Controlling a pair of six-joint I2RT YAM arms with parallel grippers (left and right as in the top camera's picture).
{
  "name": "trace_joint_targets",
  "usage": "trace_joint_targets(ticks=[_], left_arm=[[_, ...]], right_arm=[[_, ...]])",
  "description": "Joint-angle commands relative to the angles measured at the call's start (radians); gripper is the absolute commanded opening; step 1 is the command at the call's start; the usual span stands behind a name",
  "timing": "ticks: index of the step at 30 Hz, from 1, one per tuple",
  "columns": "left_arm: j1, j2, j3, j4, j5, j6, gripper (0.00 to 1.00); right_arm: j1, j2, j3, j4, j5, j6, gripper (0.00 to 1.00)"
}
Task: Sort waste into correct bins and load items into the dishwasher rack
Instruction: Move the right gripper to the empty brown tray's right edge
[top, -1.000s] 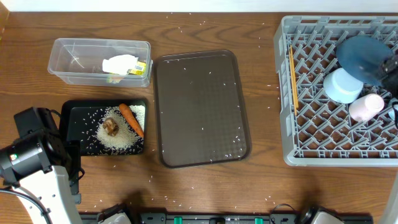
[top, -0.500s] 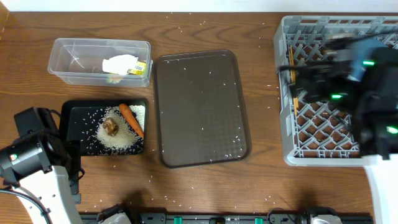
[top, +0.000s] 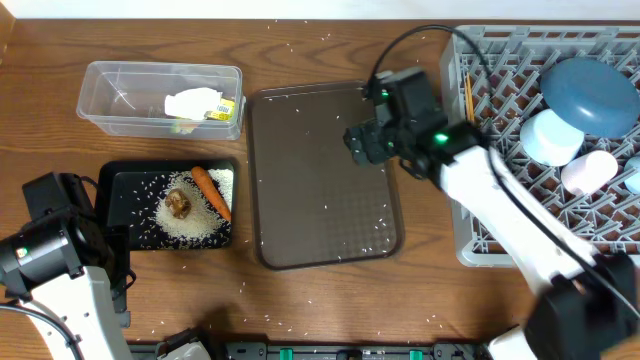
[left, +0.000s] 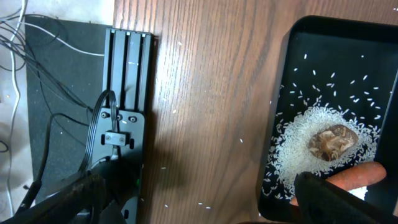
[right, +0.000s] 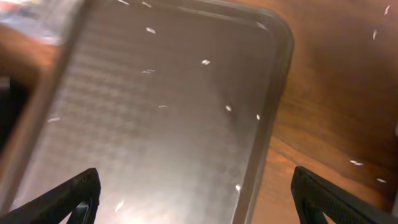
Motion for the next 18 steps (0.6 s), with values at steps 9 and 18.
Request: trace_joint_targets(ticks=[9,18], left_arm=[[0.006,0.0,0.002,-0.003,-0.011,-0.012,0.98],[0.006,0.0,0.002,-0.003,-0.011,-0.012,0.98]], right_arm=[[-0.026,0.26,0.002,0.175,0.091,0.056,0.92],[-0.032,0.352,0.002,0.18,0.225,0.095,0.87]])
